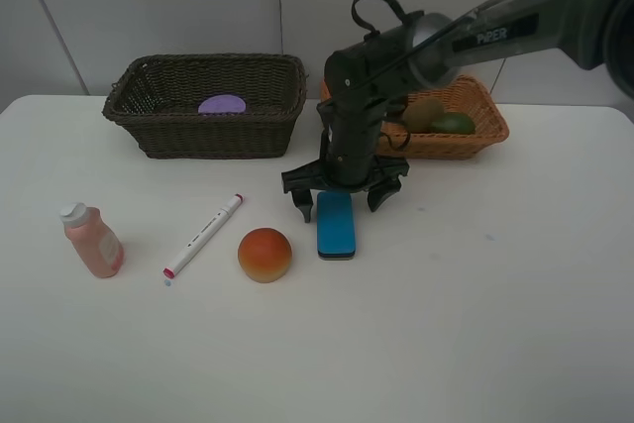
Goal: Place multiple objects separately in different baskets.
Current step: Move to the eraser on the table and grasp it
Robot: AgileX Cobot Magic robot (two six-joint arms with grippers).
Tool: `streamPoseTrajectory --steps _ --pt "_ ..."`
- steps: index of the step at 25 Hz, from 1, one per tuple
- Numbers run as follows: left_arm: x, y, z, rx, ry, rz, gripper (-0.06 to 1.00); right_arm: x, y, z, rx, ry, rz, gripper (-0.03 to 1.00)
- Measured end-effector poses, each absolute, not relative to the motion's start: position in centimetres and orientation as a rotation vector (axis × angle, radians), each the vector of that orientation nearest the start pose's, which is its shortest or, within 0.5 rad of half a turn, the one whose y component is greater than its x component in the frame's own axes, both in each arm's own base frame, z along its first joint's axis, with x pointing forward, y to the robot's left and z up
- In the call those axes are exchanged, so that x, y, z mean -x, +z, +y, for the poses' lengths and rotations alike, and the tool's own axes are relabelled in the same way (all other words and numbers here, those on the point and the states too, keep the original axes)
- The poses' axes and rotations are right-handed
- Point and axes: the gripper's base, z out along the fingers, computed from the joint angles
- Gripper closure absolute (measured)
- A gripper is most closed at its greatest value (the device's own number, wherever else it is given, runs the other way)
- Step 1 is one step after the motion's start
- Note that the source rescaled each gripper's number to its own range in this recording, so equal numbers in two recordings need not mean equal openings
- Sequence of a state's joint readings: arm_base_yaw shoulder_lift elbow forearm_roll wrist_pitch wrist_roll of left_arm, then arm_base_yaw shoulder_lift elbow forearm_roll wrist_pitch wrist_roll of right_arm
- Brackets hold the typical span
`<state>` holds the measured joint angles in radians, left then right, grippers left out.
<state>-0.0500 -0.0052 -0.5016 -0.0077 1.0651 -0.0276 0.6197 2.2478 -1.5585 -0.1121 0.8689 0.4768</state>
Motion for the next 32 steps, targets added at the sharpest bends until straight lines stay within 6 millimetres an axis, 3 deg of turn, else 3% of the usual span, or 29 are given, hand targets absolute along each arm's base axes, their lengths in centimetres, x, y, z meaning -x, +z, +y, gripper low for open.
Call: streamPoseTrajectory --steps 32 --pt "0.61 27.73 -0.03 -0.023 -0.058 2.042 -0.06 -35.90 9.97 24.33 0.346 -0.100 3.002 -0.03"
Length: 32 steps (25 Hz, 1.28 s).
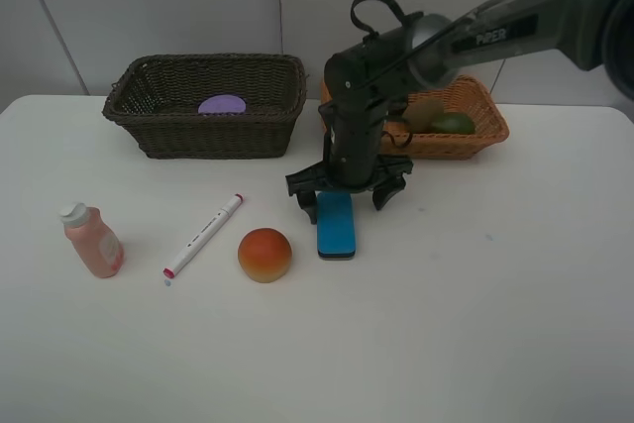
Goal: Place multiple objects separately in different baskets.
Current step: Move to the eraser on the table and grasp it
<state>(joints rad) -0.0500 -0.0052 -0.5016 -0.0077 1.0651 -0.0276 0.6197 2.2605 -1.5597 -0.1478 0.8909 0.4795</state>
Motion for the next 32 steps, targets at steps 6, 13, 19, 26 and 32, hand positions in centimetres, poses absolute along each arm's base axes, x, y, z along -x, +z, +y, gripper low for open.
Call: streamPoseTrajectory --steps 6,13,19,26,32 --pt "0.61 27.73 -0.03 -0.023 -0.058 2.042 -0.06 -36.01 9.79 24.42 0.343 -0.107 3.012 -0.03" --pt "0.61 27.73 -0.03 -0.023 -0.058 2.042 -0.06 -35.96 9.78 24.58 0.336 -0.093 3.016 0.49" --pt "0.61 27.73 -0.03 -0.023 -0.058 2.042 -0.06 -35.91 9.79 24.65 0.332 -0.083 3.022 0.90" --pt "0.61 27.73 -0.03 -0.023 -0.058 2.042 -0.06 -35.93 9.79 24.61 0.335 -0.089 3.019 0.90" --pt "0.61 27.73 -0.03 -0.023 -0.058 2.042 -0.06 -35.94 9.79 24.61 0.335 -0.089 3.019 0.90"
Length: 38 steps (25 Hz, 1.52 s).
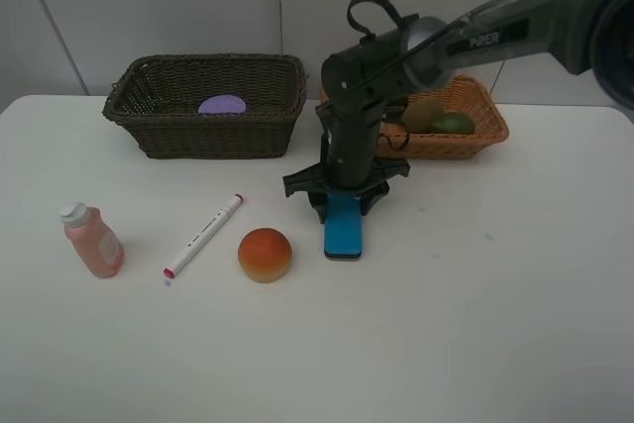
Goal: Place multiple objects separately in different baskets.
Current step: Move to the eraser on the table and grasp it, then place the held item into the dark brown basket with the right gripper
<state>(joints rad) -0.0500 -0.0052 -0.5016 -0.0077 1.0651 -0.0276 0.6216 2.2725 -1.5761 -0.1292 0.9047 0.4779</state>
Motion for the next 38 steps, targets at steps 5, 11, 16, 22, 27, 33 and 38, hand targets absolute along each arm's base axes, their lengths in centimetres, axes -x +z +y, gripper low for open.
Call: streamPoseTrajectory --steps 5,11,16,22,27,33,38 --pt "0.6 27.7 0.0 -0.023 -0.058 2.042 -0.06 -35.9 9.8 24.6 0.334 -0.090 3.019 0.90" --pt "0.6 27.7 0.0 -0.023 -0.058 2.042 -0.06 -35.9 9.9 24.6 0.334 -0.089 3.018 0.90" --pt "0.6 27.7 0.0 -0.023 -0.058 2.042 -0.06 -35.9 10.2 24.5 0.335 -0.090 3.013 0.90" --pt "0.6 27.7 0.0 -0.023 -0.058 2.042 -0.06 -35.9 12.0 24.3 0.345 -0.095 2.981 0.90" --pt "0.6 27.7 0.0 -0.023 -0.058 2.042 -0.06 -35.9 13.5 24.1 0.354 -0.105 2.954 0.90" --pt "0.6 27.7 0.0 -0.023 -0.058 2.042 -0.06 -36.0 15.7 23.9 0.363 -0.119 2.910 0.90" --pt "0.6 27.7 0.0 -0.023 -0.058 2.042 -0.06 -36.9 18.3 24.3 0.400 -0.141 2.880 0.90"
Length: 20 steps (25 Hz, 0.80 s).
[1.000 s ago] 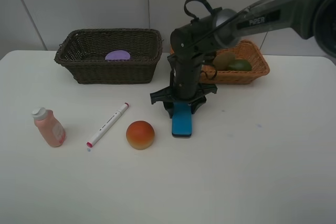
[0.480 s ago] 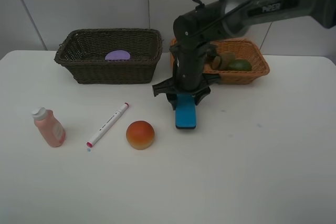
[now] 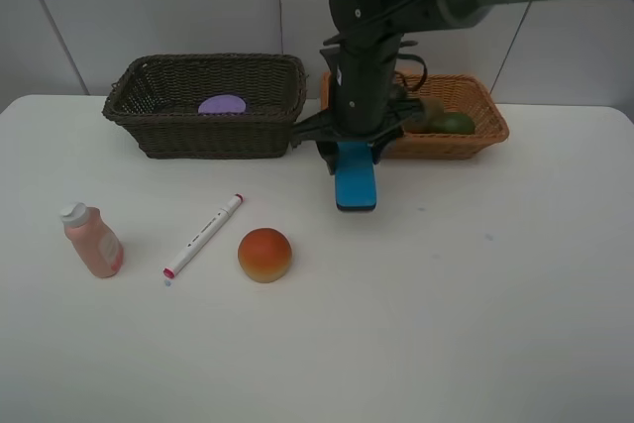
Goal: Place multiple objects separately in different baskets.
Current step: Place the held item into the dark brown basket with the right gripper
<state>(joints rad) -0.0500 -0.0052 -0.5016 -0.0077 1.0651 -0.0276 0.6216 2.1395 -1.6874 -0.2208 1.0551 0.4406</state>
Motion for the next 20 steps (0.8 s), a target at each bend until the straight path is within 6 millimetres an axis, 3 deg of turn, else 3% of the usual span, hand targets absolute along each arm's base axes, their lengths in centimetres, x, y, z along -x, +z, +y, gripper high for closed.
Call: streamPoseTrajectory --steps 10,20 --pt "0.6 27.7 0.0 -0.023 -0.058 2.042 -0.06 -38.7 23.6 25.8 0.517 -0.025 2.722 0.90" --pt "0.6 27.7 0.0 -0.023 -0.058 2.042 -0.06 -39.8 25.2 27.4 0.675 0.124 2.484 0.90"
